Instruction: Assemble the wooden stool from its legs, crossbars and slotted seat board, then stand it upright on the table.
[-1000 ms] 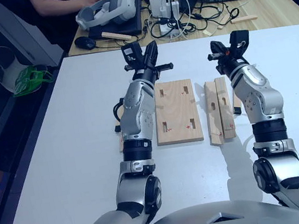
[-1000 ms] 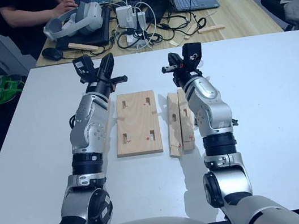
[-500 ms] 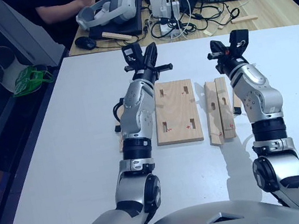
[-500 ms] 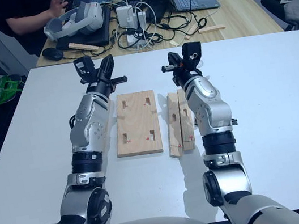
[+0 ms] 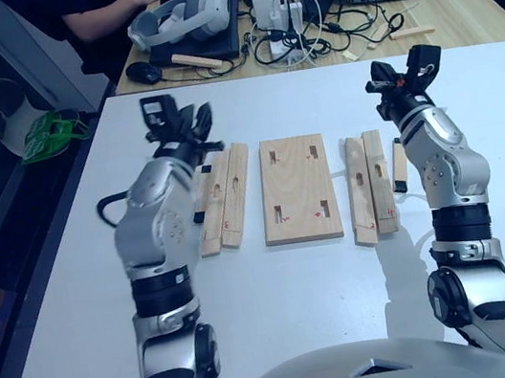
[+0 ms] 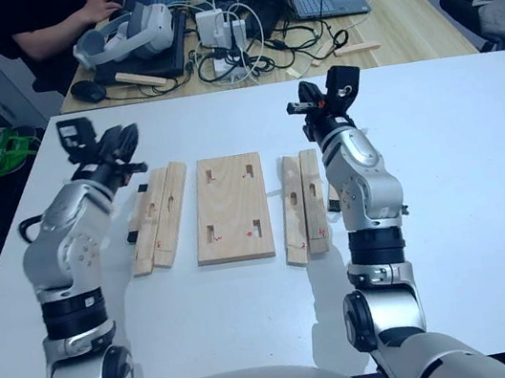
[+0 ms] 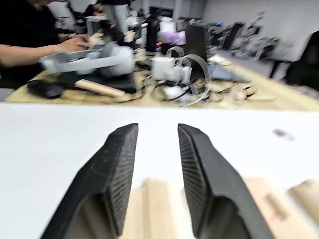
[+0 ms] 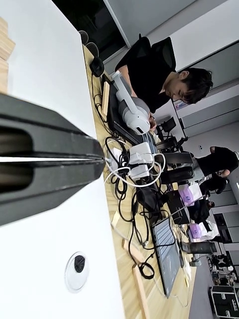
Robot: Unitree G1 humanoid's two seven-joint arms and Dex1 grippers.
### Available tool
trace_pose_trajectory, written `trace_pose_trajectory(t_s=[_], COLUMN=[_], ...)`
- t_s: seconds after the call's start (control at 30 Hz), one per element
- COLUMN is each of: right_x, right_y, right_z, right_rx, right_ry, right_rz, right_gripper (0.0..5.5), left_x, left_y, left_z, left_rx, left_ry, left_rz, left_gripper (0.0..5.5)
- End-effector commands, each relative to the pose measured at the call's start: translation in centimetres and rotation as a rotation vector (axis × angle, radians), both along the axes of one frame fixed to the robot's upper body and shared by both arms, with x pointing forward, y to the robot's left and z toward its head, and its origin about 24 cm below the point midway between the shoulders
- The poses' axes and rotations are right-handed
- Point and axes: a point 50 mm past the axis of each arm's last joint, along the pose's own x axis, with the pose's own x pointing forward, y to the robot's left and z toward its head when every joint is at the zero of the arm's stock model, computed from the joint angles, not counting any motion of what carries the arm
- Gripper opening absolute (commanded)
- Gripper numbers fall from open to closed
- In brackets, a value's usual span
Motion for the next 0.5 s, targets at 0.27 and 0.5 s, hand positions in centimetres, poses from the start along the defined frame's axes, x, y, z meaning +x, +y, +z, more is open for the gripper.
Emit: trace_pose_trajectory(t_s=[0.27,0.5], right_x=[-1.2,-1.3], right_y=[-1.5,-1.9], right_z=[0.2,0.2], right_rx=[0.048,0.057], right_ry=[0.014,0.018], right_rz=[-0.053,-0.065], right_gripper=[0.0,0.0], left_x=[-6.7,-8.6], left_y=[5.9,5.8], left_z=[-4.8,-6.1], left_rx=[0.34,0.378], left_ry=[0.381,0.552], left_rz=[0.036,-0.061], left_gripper=[3.07,3.89])
